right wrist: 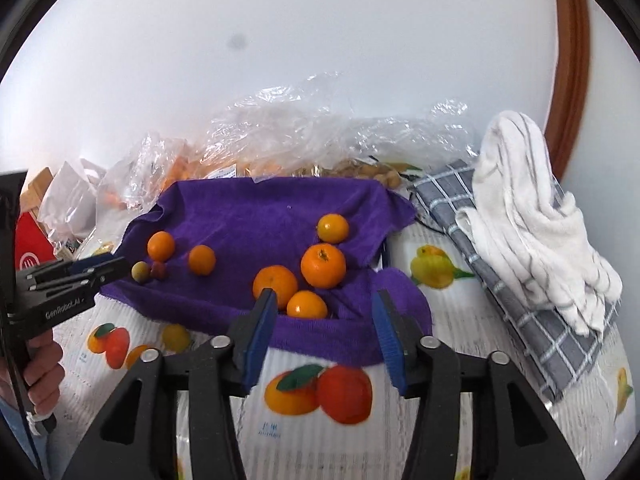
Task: Organize fruits
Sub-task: 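Open both tools to release the orange and red fruit onto the towel, then grasp a yellow-green fruit with the right tool while the left tool grasps an oval orange fruit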
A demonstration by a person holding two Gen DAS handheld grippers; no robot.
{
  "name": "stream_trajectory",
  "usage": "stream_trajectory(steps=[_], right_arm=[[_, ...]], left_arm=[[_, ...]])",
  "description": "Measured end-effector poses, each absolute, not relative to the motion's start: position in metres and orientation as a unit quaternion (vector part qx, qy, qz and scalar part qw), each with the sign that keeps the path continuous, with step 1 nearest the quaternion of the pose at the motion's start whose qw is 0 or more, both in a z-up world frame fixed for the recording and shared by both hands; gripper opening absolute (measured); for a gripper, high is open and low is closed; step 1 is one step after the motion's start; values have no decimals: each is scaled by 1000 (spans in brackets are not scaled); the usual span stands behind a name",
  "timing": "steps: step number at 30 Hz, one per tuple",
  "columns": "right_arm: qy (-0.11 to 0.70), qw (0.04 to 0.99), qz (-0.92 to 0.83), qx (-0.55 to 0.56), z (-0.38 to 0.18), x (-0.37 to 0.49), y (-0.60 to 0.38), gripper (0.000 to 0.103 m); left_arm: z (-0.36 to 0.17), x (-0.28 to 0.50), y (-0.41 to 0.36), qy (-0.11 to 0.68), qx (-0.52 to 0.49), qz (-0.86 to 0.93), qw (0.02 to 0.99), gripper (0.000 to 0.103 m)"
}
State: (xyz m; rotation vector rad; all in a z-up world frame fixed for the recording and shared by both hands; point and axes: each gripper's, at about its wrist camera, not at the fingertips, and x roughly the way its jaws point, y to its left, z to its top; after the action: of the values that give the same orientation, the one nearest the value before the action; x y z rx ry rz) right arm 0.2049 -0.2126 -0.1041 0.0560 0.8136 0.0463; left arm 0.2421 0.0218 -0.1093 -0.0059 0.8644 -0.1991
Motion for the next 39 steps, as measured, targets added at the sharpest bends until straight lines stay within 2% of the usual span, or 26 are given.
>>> stream_trajectory(steps=[4,15,25,39], right_arm=[[393,919,17,28,-101,188,-214,66],[376,927,-4,-1,-108,161,-194,67],[393,918,38,43,-124,171,-177,52],[445,894,50,26,-156,194,-158,51]], left_arm=[[-114,222,41,420,-20,-95,902,30],[-131,193,70,419,-44,-98,901,30],[-136,195,86,423,-57,-85,900,30],[-142,199,105,426,-99,-67,897,30]])
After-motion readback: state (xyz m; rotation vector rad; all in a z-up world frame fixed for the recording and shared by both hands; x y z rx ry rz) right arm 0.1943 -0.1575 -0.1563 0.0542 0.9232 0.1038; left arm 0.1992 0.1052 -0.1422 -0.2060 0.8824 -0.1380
